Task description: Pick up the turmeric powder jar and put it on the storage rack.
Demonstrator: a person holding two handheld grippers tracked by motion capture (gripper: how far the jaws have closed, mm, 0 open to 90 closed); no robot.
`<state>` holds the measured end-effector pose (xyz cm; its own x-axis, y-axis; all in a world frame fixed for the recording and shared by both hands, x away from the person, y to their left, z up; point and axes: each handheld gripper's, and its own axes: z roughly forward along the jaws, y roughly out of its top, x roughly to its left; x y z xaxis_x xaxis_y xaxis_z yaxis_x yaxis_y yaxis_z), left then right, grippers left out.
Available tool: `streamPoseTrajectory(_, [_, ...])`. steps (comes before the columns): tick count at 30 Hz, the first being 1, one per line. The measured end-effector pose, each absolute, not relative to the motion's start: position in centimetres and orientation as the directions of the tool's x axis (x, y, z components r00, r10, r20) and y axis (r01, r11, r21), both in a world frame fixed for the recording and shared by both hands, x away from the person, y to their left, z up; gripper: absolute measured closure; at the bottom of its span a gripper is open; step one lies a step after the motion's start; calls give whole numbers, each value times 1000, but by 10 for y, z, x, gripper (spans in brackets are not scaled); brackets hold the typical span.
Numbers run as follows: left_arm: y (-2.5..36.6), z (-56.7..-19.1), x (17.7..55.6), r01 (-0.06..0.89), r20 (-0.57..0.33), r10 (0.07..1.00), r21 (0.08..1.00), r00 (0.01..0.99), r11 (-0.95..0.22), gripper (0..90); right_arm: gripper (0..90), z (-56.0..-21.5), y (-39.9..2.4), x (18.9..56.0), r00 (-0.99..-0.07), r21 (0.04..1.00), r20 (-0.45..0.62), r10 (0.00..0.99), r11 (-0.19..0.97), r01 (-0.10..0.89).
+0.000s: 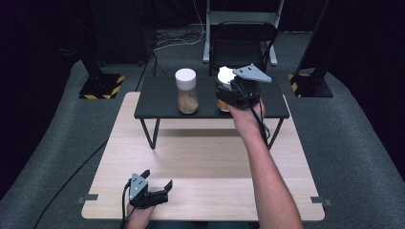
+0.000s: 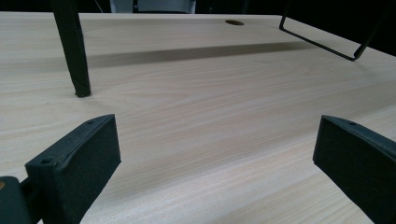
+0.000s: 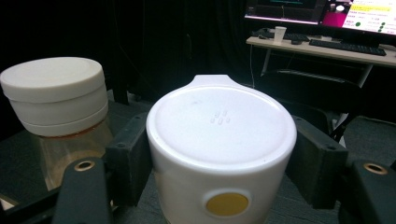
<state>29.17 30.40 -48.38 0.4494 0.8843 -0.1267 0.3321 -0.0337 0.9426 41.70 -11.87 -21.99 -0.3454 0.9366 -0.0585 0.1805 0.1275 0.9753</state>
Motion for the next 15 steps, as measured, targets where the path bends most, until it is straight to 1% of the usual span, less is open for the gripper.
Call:
streamPoseTrajectory(8, [304, -484, 291, 328, -125, 884, 944, 450, -33, 2, 298, -225, -112, 428, -348, 969, -42, 936, 123, 214])
streamPoseTrajectory(15, [303, -484, 291, 331, -125, 887, 943, 444, -33, 1, 297, -227, -114, 432, -346, 971, -19, 938, 101, 219])
